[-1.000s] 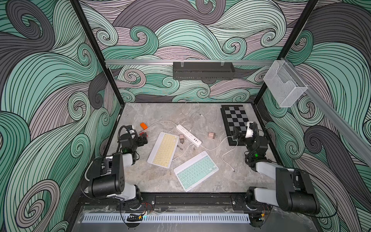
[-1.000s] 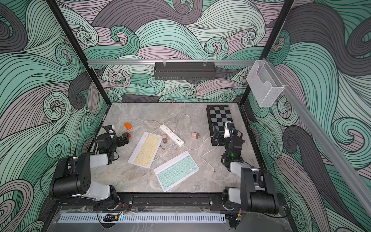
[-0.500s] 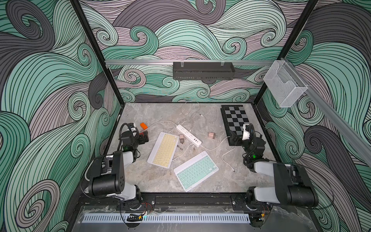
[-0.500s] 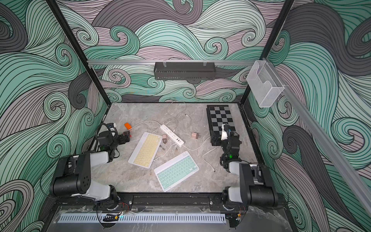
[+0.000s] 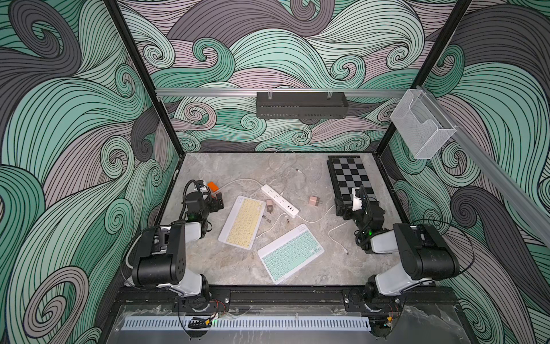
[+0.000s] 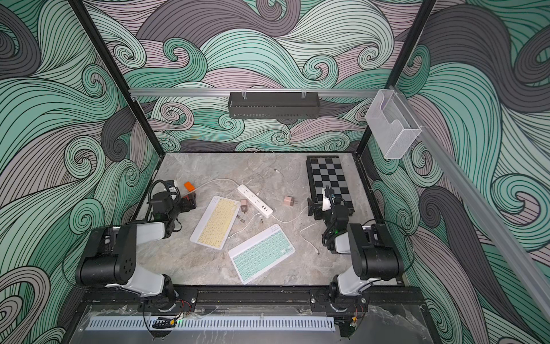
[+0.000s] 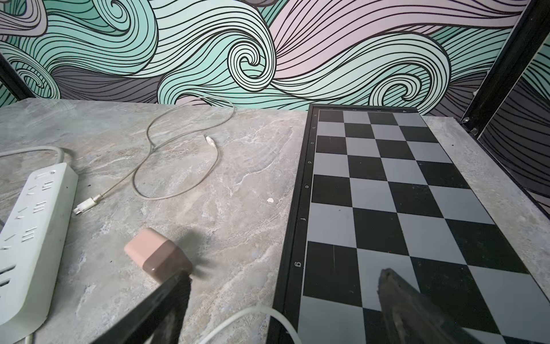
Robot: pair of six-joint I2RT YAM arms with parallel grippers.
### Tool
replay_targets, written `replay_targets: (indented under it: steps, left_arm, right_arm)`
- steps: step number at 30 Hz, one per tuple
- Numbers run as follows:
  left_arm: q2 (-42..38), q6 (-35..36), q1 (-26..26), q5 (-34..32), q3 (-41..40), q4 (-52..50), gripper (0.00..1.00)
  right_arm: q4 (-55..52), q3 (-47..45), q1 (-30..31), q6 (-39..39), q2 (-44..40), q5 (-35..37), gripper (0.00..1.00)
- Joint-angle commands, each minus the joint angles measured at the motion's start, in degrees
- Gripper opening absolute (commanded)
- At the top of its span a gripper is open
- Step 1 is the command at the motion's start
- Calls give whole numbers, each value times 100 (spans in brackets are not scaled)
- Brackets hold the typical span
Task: Unplug the wireless keyboard
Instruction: Reset both arms
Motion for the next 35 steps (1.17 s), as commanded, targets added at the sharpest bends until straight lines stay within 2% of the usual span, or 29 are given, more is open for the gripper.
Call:
replay_targets:
  steps: [1,4,10,13,17,22,31,35]
  left_arm:
    - [-28,108,-55,-209,58,-54,99]
    - [-238,117,-190,-543,-81,-1,99]
    - [-30,114,-180,-496,204,-341,99]
    - [13,171,-165,-391,162,-226,99]
    - [21,153,-138,-343,161,-215,99]
    - [16,150,-132,-334,165,-221,99]
    - [19,196,-165,-310,147,-196,99]
    - [9,242,-197,-346,131,-185,99]
  right_arm:
    - [247,10,7,-100,-18,68,98]
    - [315,-21,17,-140,-7,-8,98]
    - [24,138,29,-35,-14,279,98]
    - [-69,182,70,-129,-16,170,98]
    - [-845,543,227,-208,-63,544,98]
    - [-425,335,455,-294,-68,1106,98]
    - [-931,617,460,-267,-24,1253,98]
    - [-831,559,514,-298,-43,1347,98]
